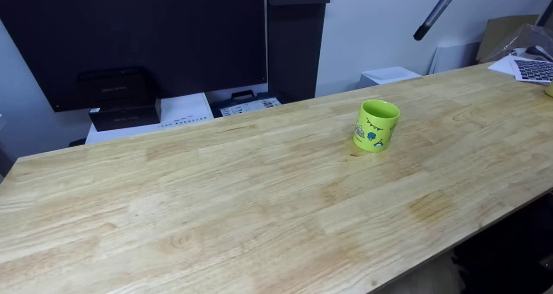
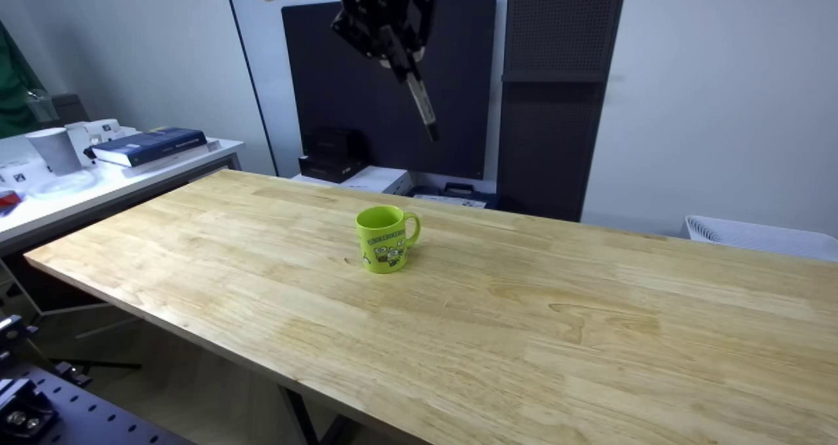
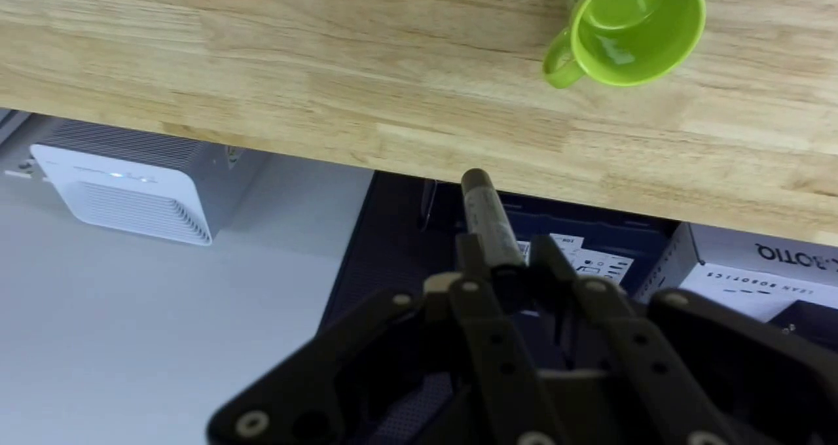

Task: Take the black marker out of the yellow mug

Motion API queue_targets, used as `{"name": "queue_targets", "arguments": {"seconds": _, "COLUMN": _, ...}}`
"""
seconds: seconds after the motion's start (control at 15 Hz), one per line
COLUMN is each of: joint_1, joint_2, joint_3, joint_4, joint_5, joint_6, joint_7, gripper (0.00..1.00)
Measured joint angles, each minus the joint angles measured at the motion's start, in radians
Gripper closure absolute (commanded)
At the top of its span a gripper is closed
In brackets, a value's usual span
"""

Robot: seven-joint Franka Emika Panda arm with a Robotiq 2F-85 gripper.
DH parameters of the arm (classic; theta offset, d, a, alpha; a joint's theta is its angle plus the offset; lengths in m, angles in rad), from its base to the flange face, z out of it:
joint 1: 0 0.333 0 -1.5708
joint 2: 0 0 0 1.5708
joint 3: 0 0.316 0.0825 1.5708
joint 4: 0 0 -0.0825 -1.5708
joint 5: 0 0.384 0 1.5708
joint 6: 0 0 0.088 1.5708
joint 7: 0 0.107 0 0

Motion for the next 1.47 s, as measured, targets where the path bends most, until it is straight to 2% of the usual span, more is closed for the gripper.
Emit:
{"name": "queue_targets", "arguments": {"seconds": 0.2, "joint_1": -0.015, "joint_2": 0.055, "joint_3": -0.036, "joint_4": -0.014, "joint_5": 0.02, "joint_6": 0.102, "joint_7": -0.046, "gripper": 0.94}}
{"name": "queue_targets", "arguments": {"seconds": 0.47, "joint_1": 0.019, "joint_2": 0.172, "joint_3": -0.06, "joint_4": -0.02, "joint_5": 0.165, "joint_6": 0.186, "joint_7": -0.163, "gripper": 0.94}}
{"name": "queue_targets", "arguments": {"seconds": 0.53, "joint_1": 0.028, "joint_2": 0.195, "joint_3": -0.055, "joint_4": -0.02, "joint_5": 0.212, "joint_6": 0.188, "joint_7": -0.193, "gripper": 0.78}}
{"name": "queue_targets", "arguments": {"seconds": 0.73, "joint_1": 0.035, "joint_2": 0.231, "joint_3": -0.026, "joint_4": -0.017, "joint_5": 0.301, "joint_6": 0.186, "joint_7": -0.251, "gripper": 0.78}}
{"name": "queue_targets", "arguments": {"seconds": 0.8, "joint_1": 0.035, "joint_2": 0.233, "joint_3": -0.024, "joint_4": -0.016, "joint_5": 0.303, "joint_6": 0.186, "joint_7": -0.252, "gripper": 0.94}}
{"name": "queue_targets", "arguments": {"seconds": 1.13, "joint_1": 0.035, "joint_2": 0.24, "joint_3": -0.025, "joint_4": -0.022, "joint_5": 0.289, "joint_6": 0.223, "joint_7": -0.255, "gripper": 0.94}}
{"name": "queue_targets", "arguments": {"seconds": 1.47, "joint_1": 0.029, "joint_2": 0.28, "joint_3": 0.014, "joint_4": -0.028, "joint_5": 0.296, "joint_6": 0.299, "joint_7": -0.276, "gripper": 0.94}}
